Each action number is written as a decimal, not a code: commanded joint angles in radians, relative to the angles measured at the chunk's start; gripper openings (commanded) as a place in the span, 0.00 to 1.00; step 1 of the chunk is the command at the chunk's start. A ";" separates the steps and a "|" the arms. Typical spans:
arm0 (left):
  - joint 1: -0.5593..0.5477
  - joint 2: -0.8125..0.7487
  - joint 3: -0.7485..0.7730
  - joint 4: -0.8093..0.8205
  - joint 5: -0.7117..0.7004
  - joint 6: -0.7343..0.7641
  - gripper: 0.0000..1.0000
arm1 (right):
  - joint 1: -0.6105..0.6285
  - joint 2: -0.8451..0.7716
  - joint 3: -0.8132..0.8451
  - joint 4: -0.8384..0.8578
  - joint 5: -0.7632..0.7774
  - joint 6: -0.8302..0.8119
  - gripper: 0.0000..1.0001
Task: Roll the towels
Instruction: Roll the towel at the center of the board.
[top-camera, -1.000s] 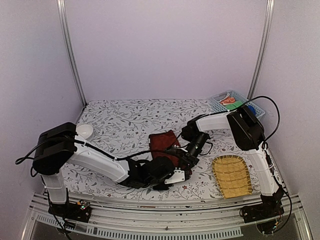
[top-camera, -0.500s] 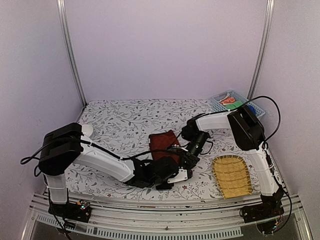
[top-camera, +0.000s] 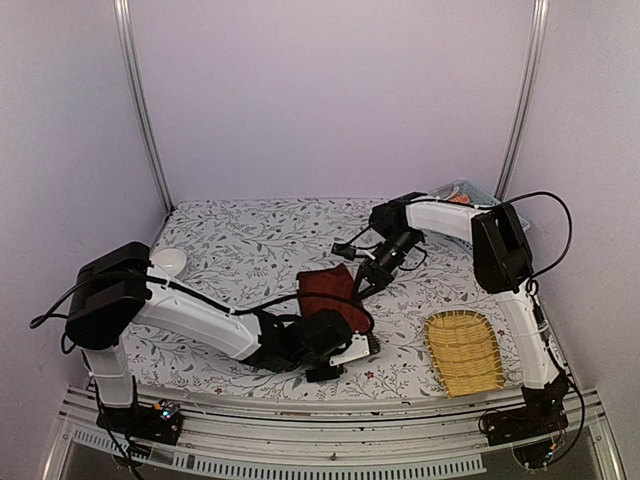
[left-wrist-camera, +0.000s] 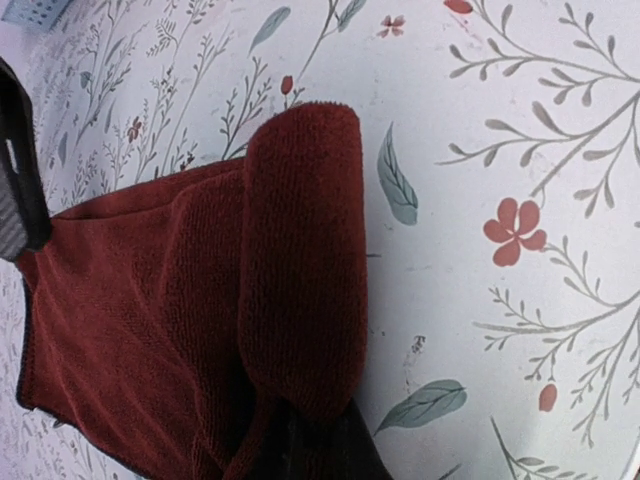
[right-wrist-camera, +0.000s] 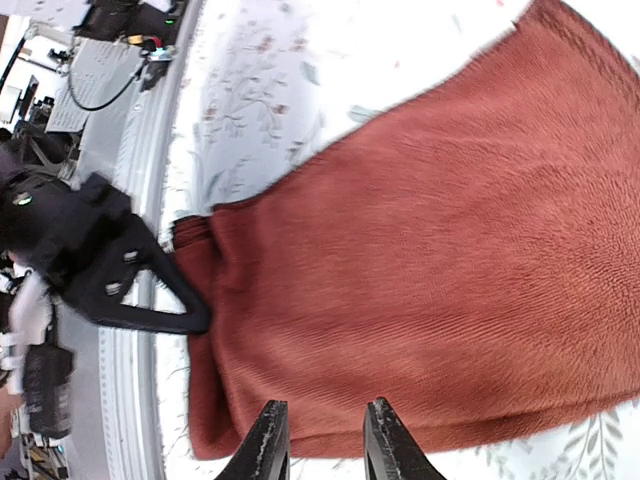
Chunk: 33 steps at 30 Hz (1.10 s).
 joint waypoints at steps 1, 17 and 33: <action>0.007 -0.026 -0.008 -0.123 0.084 -0.062 0.04 | 0.033 0.113 0.026 0.092 0.084 0.118 0.26; 0.111 -0.002 0.033 -0.206 0.466 -0.209 0.04 | 0.035 0.083 0.037 0.218 0.158 0.267 0.25; 0.363 0.189 0.034 -0.092 1.086 -0.577 0.06 | -0.056 -0.578 -0.437 0.293 -0.026 0.032 0.36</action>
